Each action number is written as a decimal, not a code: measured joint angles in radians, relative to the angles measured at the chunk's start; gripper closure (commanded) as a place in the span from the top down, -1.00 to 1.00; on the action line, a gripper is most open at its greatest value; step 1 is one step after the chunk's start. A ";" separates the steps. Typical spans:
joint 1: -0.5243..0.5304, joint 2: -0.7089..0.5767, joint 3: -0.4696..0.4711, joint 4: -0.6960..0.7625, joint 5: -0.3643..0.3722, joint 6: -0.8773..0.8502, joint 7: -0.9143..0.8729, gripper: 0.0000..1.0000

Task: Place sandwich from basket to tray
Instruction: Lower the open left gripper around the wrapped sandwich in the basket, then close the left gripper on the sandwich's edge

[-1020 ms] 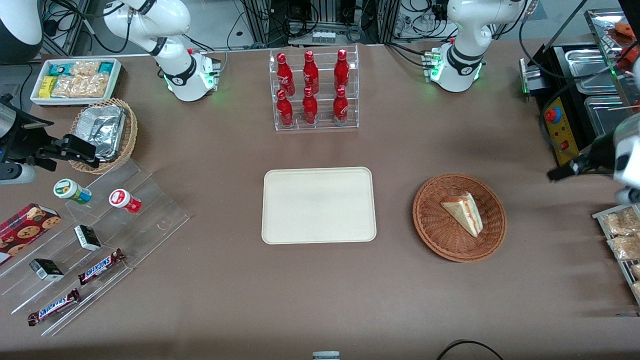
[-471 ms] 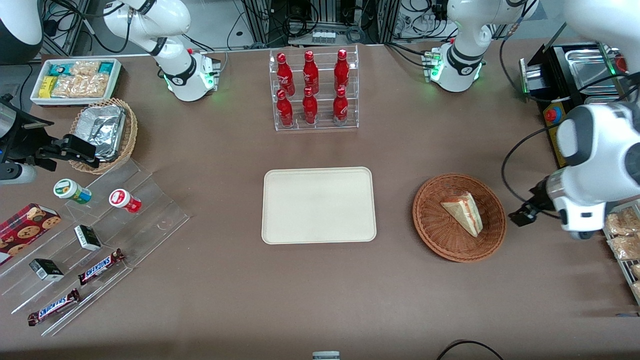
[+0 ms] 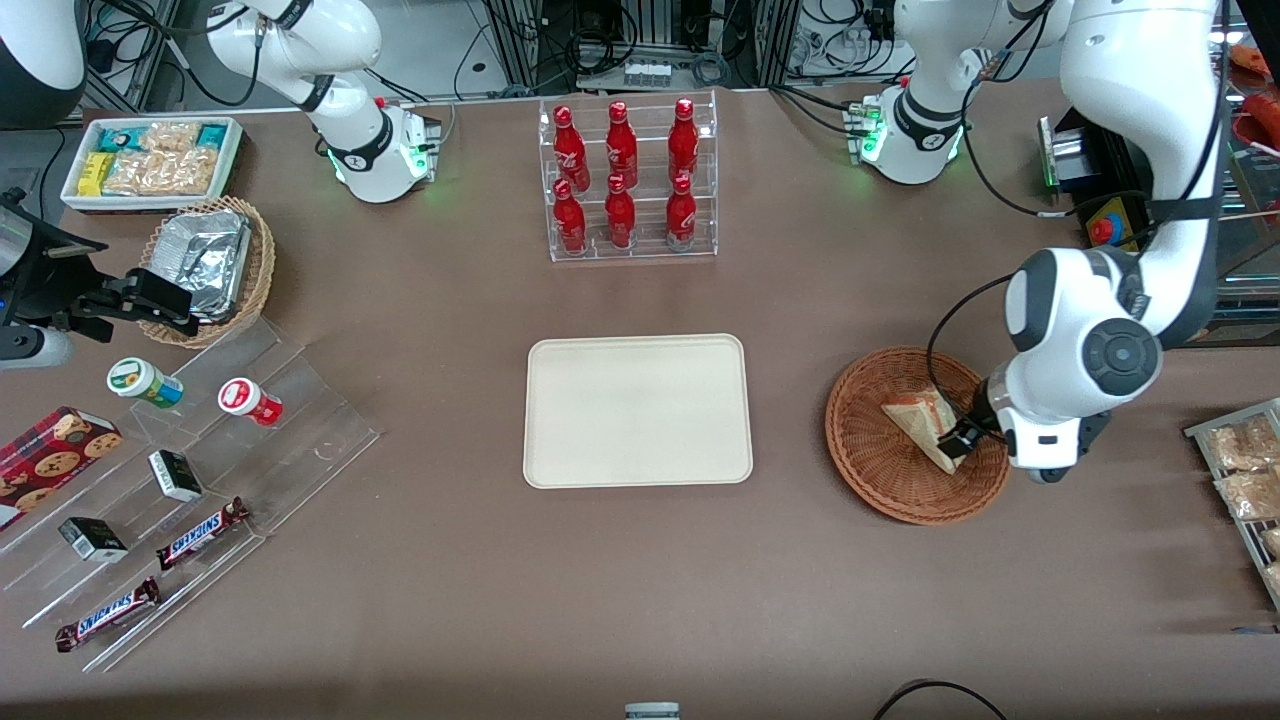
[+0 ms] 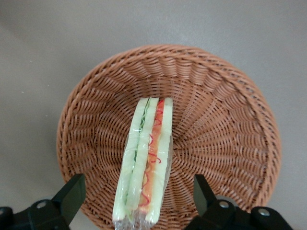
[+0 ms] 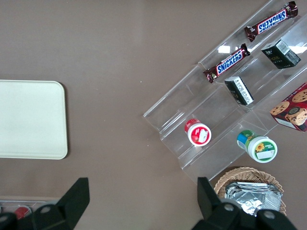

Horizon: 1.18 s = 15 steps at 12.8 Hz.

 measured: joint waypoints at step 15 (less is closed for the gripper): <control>-0.025 -0.001 0.000 -0.153 0.000 0.171 -0.034 0.99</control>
